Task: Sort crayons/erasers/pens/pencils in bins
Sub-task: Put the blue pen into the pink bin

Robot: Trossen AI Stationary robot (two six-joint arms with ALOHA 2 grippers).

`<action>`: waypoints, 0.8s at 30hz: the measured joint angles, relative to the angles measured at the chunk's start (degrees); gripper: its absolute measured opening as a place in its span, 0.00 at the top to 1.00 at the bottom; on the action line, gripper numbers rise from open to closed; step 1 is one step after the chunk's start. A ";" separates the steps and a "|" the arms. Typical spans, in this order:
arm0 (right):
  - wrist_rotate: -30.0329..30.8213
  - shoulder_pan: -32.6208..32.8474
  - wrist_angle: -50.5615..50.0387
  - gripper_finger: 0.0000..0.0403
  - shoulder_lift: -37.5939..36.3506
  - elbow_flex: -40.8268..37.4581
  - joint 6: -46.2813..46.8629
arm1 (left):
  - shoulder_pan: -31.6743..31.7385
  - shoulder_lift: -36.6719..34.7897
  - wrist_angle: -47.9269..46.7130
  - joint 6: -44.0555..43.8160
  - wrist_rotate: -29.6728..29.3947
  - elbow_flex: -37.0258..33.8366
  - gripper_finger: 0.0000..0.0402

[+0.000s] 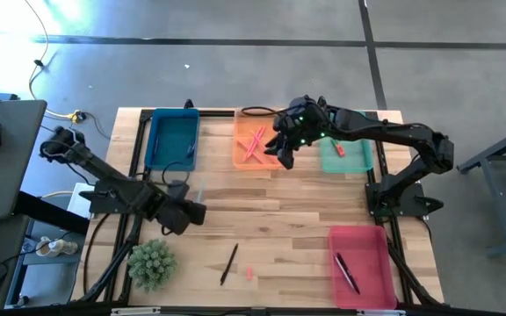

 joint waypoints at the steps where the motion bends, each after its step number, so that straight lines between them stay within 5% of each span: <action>1: 0.00 0.31 0.62 0.71 0.00 0.00 0.02 | 0.78 -0.50 1.19 2.13 -0.33 0.00 0.97; 14: -0.04 4.58 5.20 0.71 0.00 0.00 2.65 | 11.55 -1.39 25.99 36.04 1.52 0.09 0.97; 24: 1.37 7.95 5.67 0.71 0.00 0.00 5.53 | 17.97 -1.39 37.29 51.97 8.64 0.09 0.97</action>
